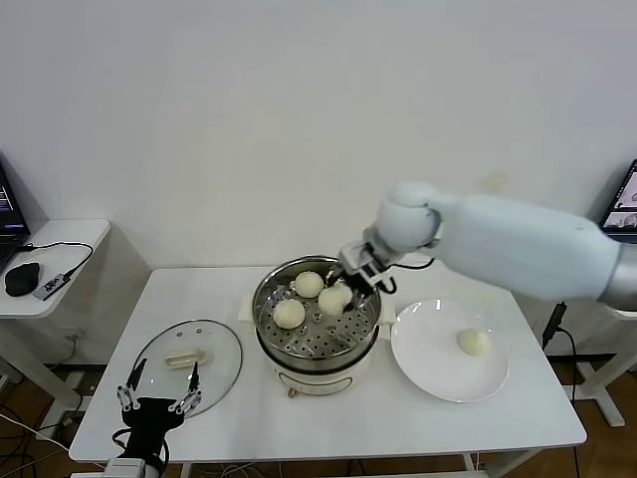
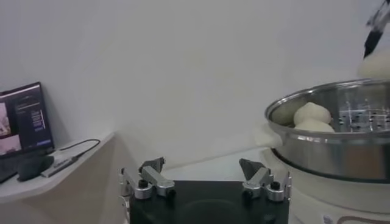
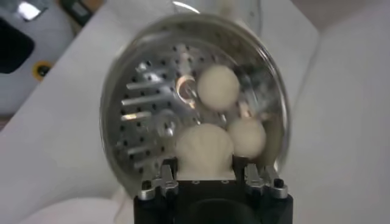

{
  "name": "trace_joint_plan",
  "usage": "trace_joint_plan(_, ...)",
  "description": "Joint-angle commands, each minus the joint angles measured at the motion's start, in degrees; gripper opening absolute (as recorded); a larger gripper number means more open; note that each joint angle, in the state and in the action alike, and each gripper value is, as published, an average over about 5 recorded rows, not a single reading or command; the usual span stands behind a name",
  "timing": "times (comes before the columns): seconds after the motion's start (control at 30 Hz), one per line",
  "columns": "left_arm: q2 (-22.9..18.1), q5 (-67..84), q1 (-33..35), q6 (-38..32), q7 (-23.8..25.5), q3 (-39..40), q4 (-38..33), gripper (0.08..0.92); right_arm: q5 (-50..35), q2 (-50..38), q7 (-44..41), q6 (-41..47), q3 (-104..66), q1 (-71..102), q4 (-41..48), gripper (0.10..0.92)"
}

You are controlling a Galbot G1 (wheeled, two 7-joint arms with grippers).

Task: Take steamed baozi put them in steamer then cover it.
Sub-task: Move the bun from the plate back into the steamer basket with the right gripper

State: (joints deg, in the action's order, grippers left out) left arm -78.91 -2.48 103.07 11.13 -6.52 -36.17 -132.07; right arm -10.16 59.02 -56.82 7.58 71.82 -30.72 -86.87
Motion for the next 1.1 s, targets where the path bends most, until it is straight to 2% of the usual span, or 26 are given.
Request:
trace_joint_plan(0.03,-0.09,0.15,0.01,-0.05,0.0,-0.31,0.14,0.823,6.13,6.78,0.43,-9.39,2.93,1.45,1.89,0.568)
trace_joint_plan(0.3,-0.38,0.33,-0.01,-0.1,-0.04,-0.45,0.16,0.823,12.96,8.96,1.07,-15.03,3.66,2.96,3.03,0.568)
trace_joint_plan(0.67,-0.51,0.38,-0.29,-0.15,-0.16,-0.24,0.58,0.823,16.14,7.59,-0.54,-19.17,4.4,2.82,2.23,0.577)
trace_joint_plan(0.9,-0.55,0.34,-0.25,-0.15,-0.19,-0.09,0.67,0.823,15.86,6.77,-0.64,-18.54,4.17,2.94,1.09,0.579)
trace_joint_plan(1.0,-0.55,0.35,-0.15,-0.14,-0.2,-0.13,0.55,0.823,15.48,5.97,-1.08,-17.94,4.24,2.37,0.03,0.606)
trace_joint_plan(1.1,-0.57,0.34,-0.11,-0.14,-0.21,-0.11,0.5,0.823,14.86,5.08,-0.96,-17.81,4.07,1.4,-0.48,0.679)
